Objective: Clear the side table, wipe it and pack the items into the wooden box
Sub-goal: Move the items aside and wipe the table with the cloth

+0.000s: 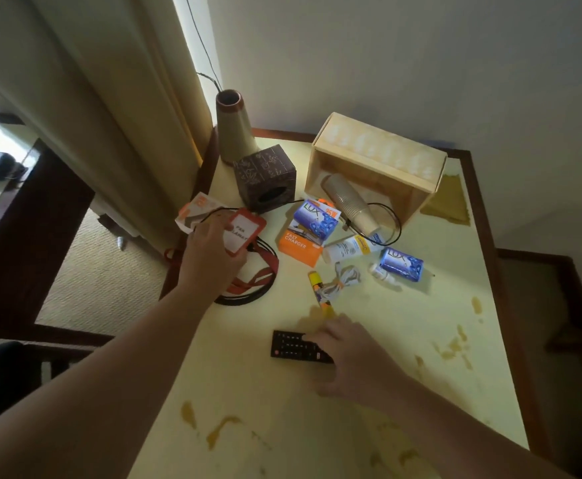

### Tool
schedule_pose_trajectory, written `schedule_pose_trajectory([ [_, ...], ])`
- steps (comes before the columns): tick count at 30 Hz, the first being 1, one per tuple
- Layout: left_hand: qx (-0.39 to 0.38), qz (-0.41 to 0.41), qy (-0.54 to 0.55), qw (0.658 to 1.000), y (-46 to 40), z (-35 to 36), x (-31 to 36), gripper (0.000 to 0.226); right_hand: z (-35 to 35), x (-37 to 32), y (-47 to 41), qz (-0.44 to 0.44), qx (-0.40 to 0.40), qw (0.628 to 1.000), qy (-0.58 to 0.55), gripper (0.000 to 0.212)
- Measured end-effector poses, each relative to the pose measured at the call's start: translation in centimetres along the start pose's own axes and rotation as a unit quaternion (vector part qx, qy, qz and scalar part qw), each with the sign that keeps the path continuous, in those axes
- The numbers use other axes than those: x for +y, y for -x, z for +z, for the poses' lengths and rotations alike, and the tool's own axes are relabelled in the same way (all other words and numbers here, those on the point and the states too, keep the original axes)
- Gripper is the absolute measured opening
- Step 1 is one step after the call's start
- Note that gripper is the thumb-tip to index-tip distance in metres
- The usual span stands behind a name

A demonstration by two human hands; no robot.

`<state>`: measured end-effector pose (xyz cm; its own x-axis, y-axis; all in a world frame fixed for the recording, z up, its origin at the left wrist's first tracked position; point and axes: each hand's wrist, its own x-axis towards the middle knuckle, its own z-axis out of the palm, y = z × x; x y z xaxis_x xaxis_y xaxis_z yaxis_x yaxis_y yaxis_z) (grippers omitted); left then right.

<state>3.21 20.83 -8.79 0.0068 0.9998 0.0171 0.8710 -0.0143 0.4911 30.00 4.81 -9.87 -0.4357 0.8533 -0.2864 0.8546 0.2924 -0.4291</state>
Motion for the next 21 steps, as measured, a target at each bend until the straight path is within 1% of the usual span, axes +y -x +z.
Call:
schedule_pose_trajectory([
  [2,-0.008,0.023,-0.021,0.999,0.8,0.2,0.1,0.076,1.0,0.4,0.3,-0.003,0.004,1.0,0.026,0.07],
  [4,-0.007,0.049,-0.03,0.998,2.2,0.5,0.0,0.067,1.6,0.6,0.1,0.0,0.05,0.998,0.024,0.06],
  [5,-0.006,0.056,-0.029,0.998,3.0,0.6,-0.3,0.063,1.6,0.7,-0.2,0.006,0.074,0.997,0.015,0.057],
  [6,-0.007,0.053,-0.023,0.998,3.9,0.6,-0.5,0.061,1.2,0.5,-0.5,0.016,0.078,0.997,0.009,0.058],
  [7,-0.013,0.039,-0.015,0.999,4.9,0.4,-0.7,0.059,0.7,0.3,-0.9,0.024,0.062,0.998,0.013,0.062],
  [8,-0.019,0.024,-0.008,0.999,5.9,0.4,-0.9,0.057,0.3,0.1,-1.3,0.028,0.03,0.999,0.021,0.068],
  [10,-0.036,-0.013,0.001,0.999,8.1,0.6,-1.2,0.056,-0.3,-0.4,-1.8,0.03,-0.055,0.997,0.051,0.079],
  [11,-0.051,-0.034,0.006,0.998,9.3,0.7,-1.1,0.057,-0.4,-0.6,-2.0,0.027,-0.086,0.994,0.069,0.081],
  [12,-0.067,-0.049,0.011,0.997,10.3,0.9,-1.0,0.058,-0.3,-0.8,-2.2,0.021,-0.098,0.992,0.08,0.079],
  [14,-0.096,-0.065,0.009,0.993,12.1,1.4,-1.0,0.058,-0.1,-1.0,-2.5,0.019,-0.09,0.993,0.079,0.067],
  [18,-0.136,-0.079,-0.004,0.988,13.9,2.3,-1.3,0.05,-0.8,-1.5,-3.5,0.105,-0.114,0.988,0.011,0.049],
  [20,-0.142,-0.077,-0.01,0.987,14.2,2.4,-1.2,0.048,-1.9,-1.8,-4.1,0.163,-0.13,0.974,-0.094,0.046],
  [21,-0.143,-0.078,-0.013,0.987,14.2,2.5,-1.2,0.049,-2.6,-2.0,-4.6,0.191,-0.135,0.959,-0.162,0.046],
])
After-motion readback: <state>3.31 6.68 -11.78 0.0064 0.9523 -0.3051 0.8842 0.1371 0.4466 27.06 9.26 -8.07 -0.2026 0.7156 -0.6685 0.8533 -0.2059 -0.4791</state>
